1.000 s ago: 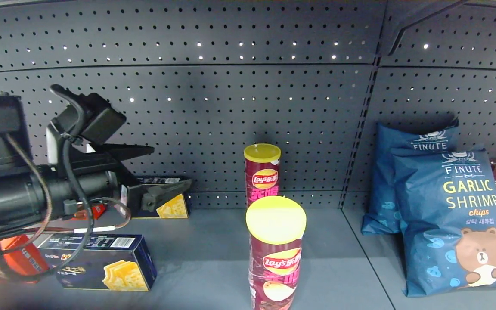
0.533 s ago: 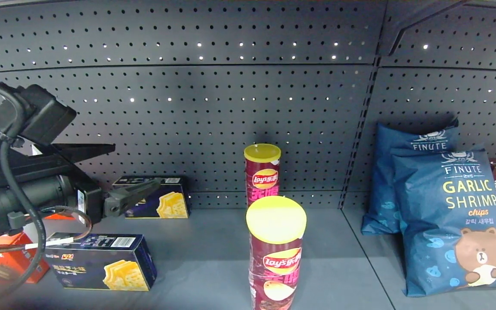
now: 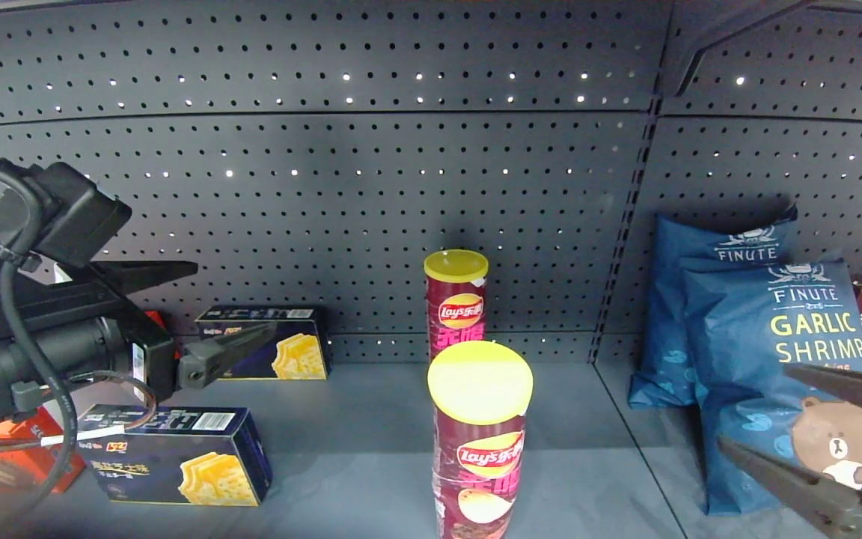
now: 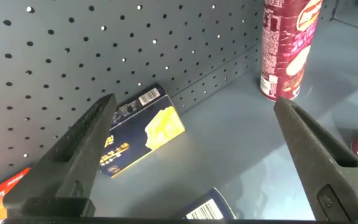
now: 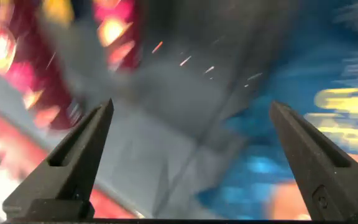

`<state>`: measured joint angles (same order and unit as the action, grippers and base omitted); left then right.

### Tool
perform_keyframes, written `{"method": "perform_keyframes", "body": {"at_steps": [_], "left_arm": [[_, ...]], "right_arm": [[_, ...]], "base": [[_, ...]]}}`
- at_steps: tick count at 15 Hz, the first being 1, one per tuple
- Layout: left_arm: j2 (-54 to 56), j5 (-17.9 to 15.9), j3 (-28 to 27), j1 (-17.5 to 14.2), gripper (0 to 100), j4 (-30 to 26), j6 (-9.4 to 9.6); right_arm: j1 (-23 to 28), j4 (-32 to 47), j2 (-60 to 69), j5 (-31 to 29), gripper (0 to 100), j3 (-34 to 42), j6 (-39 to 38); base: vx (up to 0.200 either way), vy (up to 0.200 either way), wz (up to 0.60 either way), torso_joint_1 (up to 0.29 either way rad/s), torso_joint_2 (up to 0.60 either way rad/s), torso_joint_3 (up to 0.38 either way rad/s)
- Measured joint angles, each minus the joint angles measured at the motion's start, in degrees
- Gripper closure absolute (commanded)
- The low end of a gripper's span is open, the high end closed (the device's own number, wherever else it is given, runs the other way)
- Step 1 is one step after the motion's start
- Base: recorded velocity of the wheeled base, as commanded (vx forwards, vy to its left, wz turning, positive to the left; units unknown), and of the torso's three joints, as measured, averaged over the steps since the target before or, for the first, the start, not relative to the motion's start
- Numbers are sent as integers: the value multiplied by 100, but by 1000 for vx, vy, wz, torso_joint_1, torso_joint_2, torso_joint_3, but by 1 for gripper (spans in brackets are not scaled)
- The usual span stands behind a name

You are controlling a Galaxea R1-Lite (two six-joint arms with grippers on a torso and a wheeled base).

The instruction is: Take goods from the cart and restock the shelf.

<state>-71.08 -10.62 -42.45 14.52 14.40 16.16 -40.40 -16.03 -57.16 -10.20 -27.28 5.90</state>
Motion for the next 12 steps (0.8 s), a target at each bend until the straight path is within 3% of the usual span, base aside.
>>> {"method": "perform_keyframes", "body": {"at_steps": [2,6,12], "left_arm": [[-13,0,4,0,0,0,0],[-41,-2,20,-13,0,2,0],[-118,-11,9,-60,0,24,0]], "right_arm": [[-213,-272,-400,-16,0,72,-54],[-369,-1687,-1503,-101,0,227,-185],[-667,-1854,-2389,-90,0,195,-180]], "base": [[0,0,0,0,0,0],[0,0,0,0,0,0],[0,0,0,0,0,0]]}}
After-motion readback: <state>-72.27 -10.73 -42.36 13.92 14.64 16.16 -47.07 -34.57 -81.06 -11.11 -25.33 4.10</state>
